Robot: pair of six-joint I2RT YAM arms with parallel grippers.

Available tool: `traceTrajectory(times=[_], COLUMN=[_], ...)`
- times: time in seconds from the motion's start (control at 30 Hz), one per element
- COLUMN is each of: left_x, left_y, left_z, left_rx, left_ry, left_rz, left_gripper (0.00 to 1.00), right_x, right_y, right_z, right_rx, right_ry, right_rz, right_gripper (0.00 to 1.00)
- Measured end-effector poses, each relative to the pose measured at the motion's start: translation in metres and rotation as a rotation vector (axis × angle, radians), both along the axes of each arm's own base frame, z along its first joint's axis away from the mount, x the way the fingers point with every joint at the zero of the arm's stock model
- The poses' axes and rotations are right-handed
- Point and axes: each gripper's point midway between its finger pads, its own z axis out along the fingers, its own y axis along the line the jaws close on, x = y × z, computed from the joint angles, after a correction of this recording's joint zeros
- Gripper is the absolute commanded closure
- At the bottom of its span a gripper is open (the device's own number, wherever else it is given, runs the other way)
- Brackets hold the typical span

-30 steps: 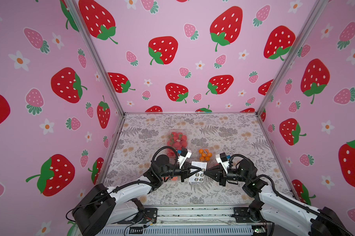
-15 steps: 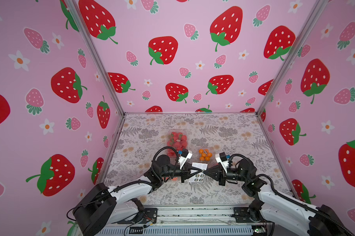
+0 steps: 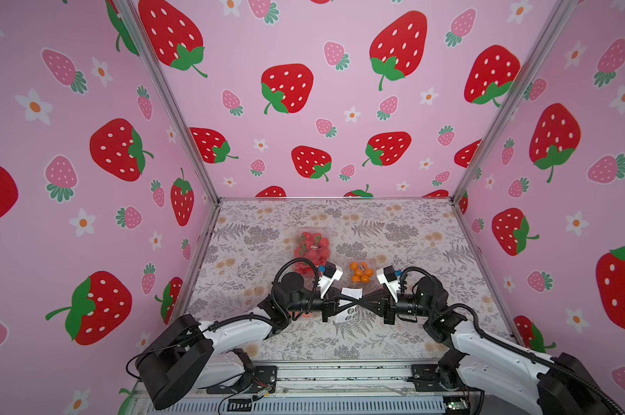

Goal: Label fruit boxes
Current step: Adjust the label sticker.

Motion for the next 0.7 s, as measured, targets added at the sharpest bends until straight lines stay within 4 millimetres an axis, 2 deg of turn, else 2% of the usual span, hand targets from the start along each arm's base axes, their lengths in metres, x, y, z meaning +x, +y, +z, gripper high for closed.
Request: traceTrajectory(times=[0.7], left_x=[0.003], left_y=[0.005], left_z=[0.014], left_rx=[-0.031], left_ry=[-0.023], left_rz=[0.012], left_gripper=[1.00], right_x=[-0.008], right_y=[-0.006], right_z=[0.016], right_rx=[0.048], right_ry=[-0.050], right_rz=[0.002], right_gripper=[1.00])
